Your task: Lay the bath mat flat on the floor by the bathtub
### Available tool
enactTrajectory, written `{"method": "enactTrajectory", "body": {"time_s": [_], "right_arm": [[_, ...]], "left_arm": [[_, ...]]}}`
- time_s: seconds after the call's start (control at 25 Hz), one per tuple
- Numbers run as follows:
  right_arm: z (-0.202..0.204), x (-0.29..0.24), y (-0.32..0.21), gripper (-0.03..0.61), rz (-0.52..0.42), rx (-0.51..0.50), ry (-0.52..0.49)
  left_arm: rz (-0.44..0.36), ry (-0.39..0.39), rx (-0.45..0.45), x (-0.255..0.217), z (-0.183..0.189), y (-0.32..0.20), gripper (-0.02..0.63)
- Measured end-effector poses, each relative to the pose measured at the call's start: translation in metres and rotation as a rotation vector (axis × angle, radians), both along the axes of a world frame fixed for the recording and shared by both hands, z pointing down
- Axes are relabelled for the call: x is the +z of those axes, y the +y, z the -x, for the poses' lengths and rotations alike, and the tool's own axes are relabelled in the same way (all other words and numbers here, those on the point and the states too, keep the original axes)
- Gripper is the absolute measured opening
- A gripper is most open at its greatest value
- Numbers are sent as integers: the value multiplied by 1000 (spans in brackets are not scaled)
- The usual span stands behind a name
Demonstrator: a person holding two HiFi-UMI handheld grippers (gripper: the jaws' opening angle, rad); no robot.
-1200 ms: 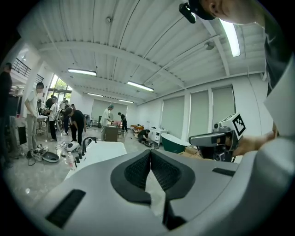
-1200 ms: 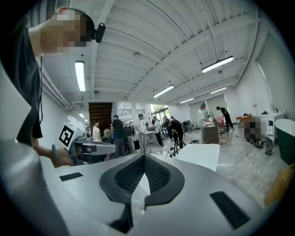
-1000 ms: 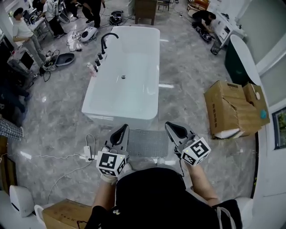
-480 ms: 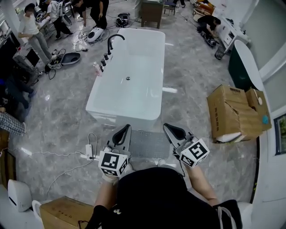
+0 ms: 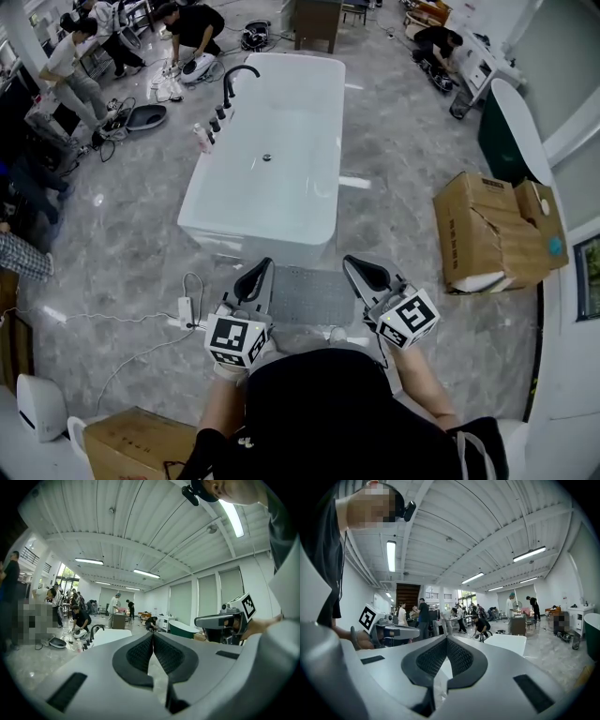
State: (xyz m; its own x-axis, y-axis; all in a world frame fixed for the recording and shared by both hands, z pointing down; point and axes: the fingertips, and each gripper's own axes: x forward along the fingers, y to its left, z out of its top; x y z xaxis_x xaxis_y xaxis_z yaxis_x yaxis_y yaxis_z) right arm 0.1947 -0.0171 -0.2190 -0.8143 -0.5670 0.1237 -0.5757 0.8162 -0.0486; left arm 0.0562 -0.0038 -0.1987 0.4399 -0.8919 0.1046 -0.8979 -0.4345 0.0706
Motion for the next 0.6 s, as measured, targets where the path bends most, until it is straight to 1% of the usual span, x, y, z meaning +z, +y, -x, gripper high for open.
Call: {"method": "enactTrajectory", "body": {"time_s": [0.24, 0.6], "right_arm": [[-7, -1, 2, 25, -8, 5, 3], [-10, -1, 3, 25, 0, 14, 4]], "left_arm": [[-4, -9, 19, 0, -10, 3, 18], [-4, -10, 20, -3, -8, 2, 18]]}}
